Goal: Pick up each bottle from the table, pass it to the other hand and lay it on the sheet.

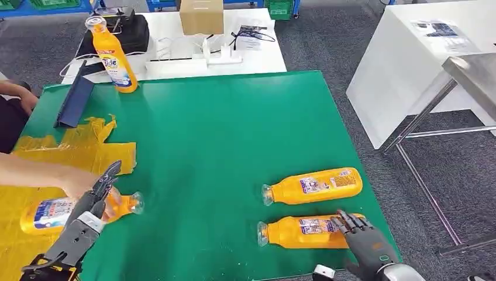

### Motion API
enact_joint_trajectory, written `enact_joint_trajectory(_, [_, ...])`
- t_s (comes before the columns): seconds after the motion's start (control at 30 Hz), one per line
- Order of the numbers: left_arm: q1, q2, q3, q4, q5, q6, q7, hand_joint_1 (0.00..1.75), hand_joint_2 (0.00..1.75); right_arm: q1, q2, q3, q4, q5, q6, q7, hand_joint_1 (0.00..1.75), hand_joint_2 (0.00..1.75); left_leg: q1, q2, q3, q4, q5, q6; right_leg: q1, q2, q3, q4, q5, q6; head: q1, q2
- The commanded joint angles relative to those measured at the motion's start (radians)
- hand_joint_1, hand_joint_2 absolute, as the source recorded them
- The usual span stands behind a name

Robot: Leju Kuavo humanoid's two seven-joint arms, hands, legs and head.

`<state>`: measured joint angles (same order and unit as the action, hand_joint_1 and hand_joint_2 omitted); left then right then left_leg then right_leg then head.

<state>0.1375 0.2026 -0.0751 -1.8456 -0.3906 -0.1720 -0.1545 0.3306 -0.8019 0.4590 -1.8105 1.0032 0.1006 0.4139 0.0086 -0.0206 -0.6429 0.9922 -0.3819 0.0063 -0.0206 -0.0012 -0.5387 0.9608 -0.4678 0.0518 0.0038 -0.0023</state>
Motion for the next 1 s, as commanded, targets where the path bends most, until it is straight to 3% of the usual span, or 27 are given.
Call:
enact_joint_trajectory(0.03, [-0.014, -0.037, 0.015, -0.017, 0.027, -0.016, 0.02, 0.0, 0.0, -0.077, 0.168, -0.059, 0.066, 0.028, 0.097, -0.047, 1.75, 1.75, 0.001, 0.004, 0.005, 0.0, -0.002, 0.0, 0.002, 0.002, 0.005, -0.002, 0.0, -0.003, 0.0, 0.0])
enact_joint_trajectory(0.1, [0.023, -0.028, 0.033, -0.003, 0.031, -0.015, 0.002, 0.0, 0.0, -0.031, 0.14, -0.068, 0.095, 0.006, 0.063, -0.05, 1.75, 1.75, 0.001, 0.003, 0.005, 0.0, -0.001, 0.0, 0.002, 0.001, 0.005, -0.001, -0.001, -0.003, 0.001, 0.0])
enact_joint_trajectory(0.47, [-0.012, -0.038, 0.024, 0.019, 0.068, -0.038, -0.009, 0.0, 0.0, -0.029, 0.142, -0.006, 0.188, 0.035, 0.057, -0.054, 1.64, 1.75, 0.001, -0.002, 0.006, -0.001, 0.0, 0.0, 0.001, -0.003, 0.006, -0.003, 0.0, -0.002, 0.0, 0.0])
enact_joint_trajectory(0.5, [-0.027, -0.041, 0.02, 0.02, 0.08, -0.043, -0.023, 0.0, 0.0, -0.038, 0.134, 0.013, 0.186, 0.044, 0.06, -0.06, 0.0, 1.75, 0.002, -0.002, 0.008, -0.001, -0.001, 0.0, 0.002, -0.003, 0.009, -0.003, -0.001, -0.002, 0.001, 0.0])
enact_joint_trajectory(0.57, [-0.096, -0.045, -0.023, 0.008, 0.096, -0.06, 0.033, 0.0, 0.0, -0.064, 0.098, 0.091, 0.182, 0.019, 0.135, -0.036, 0.0, 1.75, 0.001, -0.002, 0.008, -0.001, -0.001, 0.0, 0.002, -0.004, 0.009, -0.003, -0.001, -0.003, 0.0, 0.0])
enact_joint_trajectory(0.73, [-0.077, -0.031, -0.019, 0.053, 0.1, -0.036, 0.002, 0.0, 0.0, -0.044, 0.049, 0.153, 0.257, -0.025, 0.05, -0.028, 0.0, 1.75, 0.001, -0.001, 0.01, -0.002, 0.0, 0.0, 0.001, -0.004, 0.009, -0.003, 0.0, -0.002, 0.001, 0.0])
enact_joint_trajectory(1.0, [-0.084, -0.03, -0.022, 0.047, 0.103, -0.038, -0.008, 0.0, 0.0, -0.064, 0.049, 0.17, 0.245, -0.022, 0.052, -0.028, 0.0, 1.75, 0.003, 0.002, 0.018, -0.002, -0.001, 0.0, 0.002, -0.002, 0.017, -0.005, -0.001, -0.004, 0.001, 0.0])
